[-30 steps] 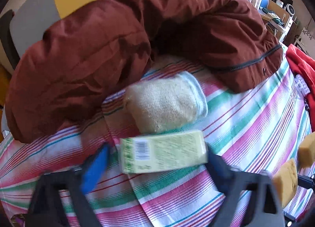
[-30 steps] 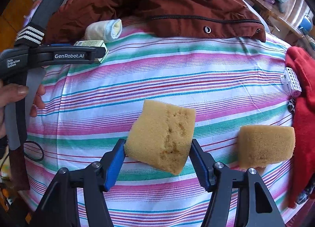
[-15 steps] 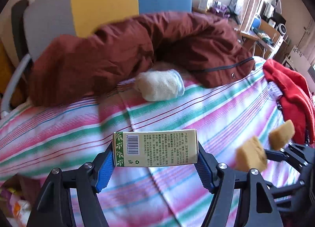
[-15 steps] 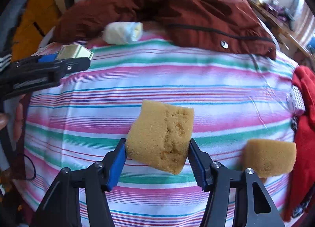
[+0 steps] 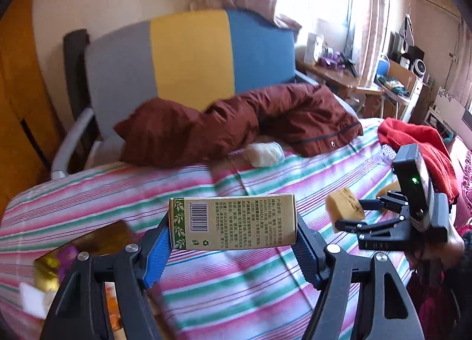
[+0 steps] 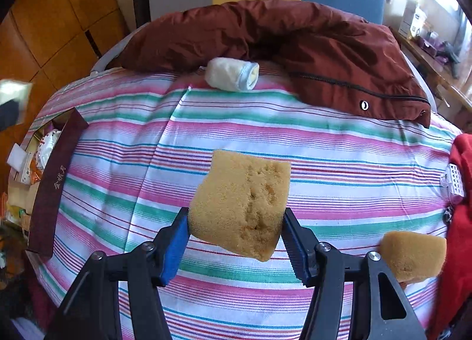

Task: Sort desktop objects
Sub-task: 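Carry the sponge and green box into the gold tray and release both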

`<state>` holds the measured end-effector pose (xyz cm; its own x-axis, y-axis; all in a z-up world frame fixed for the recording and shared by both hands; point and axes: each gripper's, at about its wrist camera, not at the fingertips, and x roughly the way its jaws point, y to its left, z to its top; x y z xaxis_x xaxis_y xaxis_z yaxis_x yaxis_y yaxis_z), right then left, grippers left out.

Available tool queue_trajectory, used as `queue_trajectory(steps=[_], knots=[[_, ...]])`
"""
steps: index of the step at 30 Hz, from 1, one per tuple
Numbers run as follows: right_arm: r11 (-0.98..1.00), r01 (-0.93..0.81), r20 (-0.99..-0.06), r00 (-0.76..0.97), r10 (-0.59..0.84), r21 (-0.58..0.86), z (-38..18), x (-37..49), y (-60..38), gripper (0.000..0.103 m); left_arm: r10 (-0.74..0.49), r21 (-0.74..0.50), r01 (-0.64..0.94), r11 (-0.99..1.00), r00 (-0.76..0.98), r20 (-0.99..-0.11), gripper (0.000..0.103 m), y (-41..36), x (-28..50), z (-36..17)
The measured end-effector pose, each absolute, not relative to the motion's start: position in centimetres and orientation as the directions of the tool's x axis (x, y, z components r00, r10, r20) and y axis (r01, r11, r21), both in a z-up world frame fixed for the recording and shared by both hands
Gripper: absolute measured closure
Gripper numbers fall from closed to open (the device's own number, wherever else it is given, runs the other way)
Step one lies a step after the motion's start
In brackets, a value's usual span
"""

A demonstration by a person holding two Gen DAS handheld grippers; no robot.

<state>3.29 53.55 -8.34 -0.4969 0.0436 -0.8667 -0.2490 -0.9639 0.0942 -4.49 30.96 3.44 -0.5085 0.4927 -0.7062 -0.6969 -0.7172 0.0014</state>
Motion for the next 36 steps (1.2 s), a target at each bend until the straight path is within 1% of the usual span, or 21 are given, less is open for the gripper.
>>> queue_trajectory(steps=[6,11,15,20,26,30,36], knots=[[-0.968,-0.239,-0.862,-0.503,0.058,0.074,-7.6,3.5,52.5,0.042,0.480,-0.001,-0.654,-0.756,-0.554,-0.680,0.029,25.6,-3.5,4.5],[-0.970,-0.227,-0.854,-0.517,0.047,0.084,-6.2,3.6,50.9,0.042,0.457,-0.027,-0.606,-0.795,-0.568,-0.685,0.029,21.7,-3.6,3.8],[-0.980,-0.179,-0.852,-0.523,0.023,0.083,-4.9,2.9,47.8,0.042,0.446,-0.058,-0.574,-0.817,-0.565,-0.694,0.029,19.3,-3.8,2.8],[-0.990,-0.089,-0.829,-0.558,-0.041,0.108,-2.8,1.8,43.0,0.042,0.437,-0.107,-0.521,-0.847,-0.569,-0.697,0.029,15.6,-4.2,2.1],[-0.986,0.052,-0.788,-0.595,-0.159,0.160,-0.9,0.3,35.7,0.042,0.406,-0.146,-0.434,-0.889,-0.602,-0.687,0.029,10.0,-4.8,2.0],[-0.974,0.122,-0.768,-0.599,-0.227,0.192,-0.6,-0.5,31.5,0.042,0.373,-0.163,-0.367,-0.916,-0.627,-0.684,0.029,6.4,-5.5,1.6],[-0.957,0.193,-0.756,-0.586,-0.291,0.219,-0.8,-1.5,26.8,0.042,0.315,-0.171,-0.279,-0.945,-0.636,-0.704,0.029,2.3,-6.6,-0.4]])
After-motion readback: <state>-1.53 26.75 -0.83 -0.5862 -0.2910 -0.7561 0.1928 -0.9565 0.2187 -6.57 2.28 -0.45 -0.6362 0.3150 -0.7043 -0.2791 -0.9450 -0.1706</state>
